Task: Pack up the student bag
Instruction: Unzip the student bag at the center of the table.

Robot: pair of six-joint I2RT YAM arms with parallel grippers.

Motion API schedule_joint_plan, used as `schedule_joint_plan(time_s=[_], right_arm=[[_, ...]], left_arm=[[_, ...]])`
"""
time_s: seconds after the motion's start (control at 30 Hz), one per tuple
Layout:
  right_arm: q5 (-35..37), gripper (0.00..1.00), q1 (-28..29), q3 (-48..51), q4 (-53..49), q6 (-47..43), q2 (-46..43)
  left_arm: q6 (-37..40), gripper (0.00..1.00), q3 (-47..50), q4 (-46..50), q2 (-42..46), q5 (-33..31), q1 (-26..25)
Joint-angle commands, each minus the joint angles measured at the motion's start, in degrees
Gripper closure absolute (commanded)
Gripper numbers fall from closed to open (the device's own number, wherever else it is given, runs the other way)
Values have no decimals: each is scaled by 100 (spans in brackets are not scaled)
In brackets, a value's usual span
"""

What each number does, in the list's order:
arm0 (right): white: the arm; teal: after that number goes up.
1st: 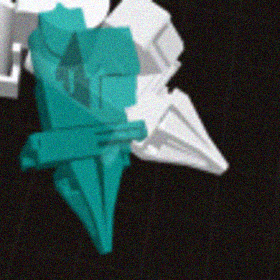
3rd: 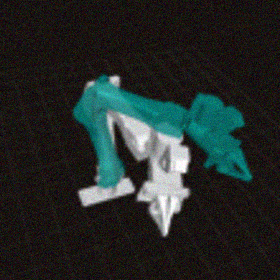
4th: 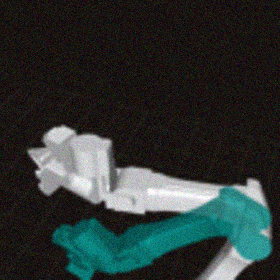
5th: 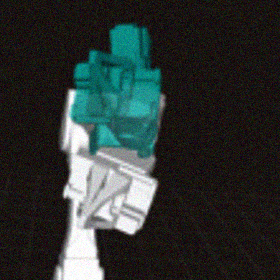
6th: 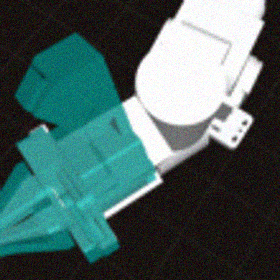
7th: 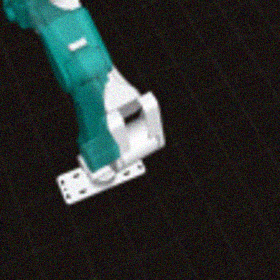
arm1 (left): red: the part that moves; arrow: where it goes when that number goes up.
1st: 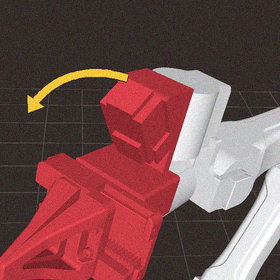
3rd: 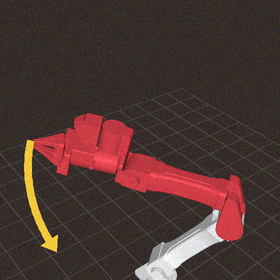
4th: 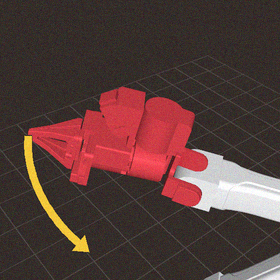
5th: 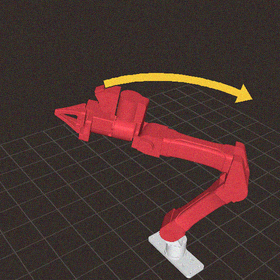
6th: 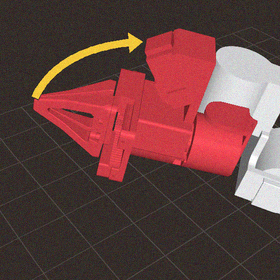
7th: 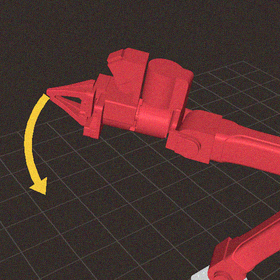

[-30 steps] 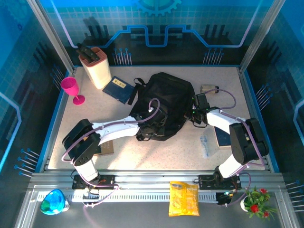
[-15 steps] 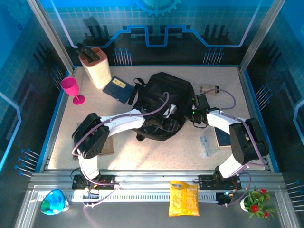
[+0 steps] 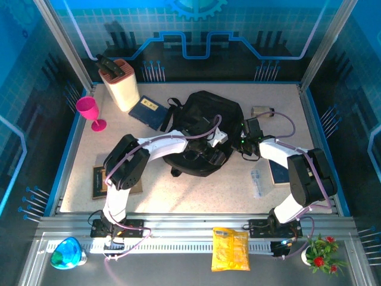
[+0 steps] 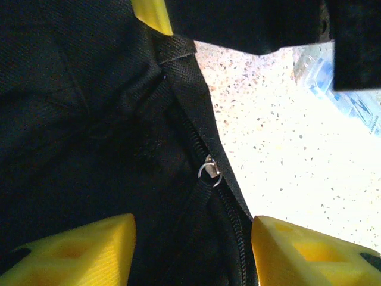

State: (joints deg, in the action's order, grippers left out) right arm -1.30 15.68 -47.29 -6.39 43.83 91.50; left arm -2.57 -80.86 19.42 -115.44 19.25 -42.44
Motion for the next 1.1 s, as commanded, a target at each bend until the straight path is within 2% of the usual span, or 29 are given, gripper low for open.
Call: schedule_joint_plan(time_s=[0.0, 0.23, 0.4, 0.53, 0.77, 1.07], right_arm=[[-58, 94, -56, 79, -187, -100, -14], [-89, 94, -72, 108, -160, -61, 34], [-89, 94, -99, 124, -152, -61, 52], [-92, 95, -114, 139, -135, -42, 67], [-110, 94, -140, 148, -109, -14, 96], [-163, 96, -161, 101, -63, 15, 181]], left_arm=[[150, 46, -142, 82, -234, 154, -4], [151, 56, -285, 113, -504, -101, 2], [71, 69, -290, 99, -464, 60, 25], [-58, 84, -265, 49, -317, 165, 65], [-182, 100, -165, -22, 26, 341, 79], [-272, 100, 56, 212, 380, 202, 77]])
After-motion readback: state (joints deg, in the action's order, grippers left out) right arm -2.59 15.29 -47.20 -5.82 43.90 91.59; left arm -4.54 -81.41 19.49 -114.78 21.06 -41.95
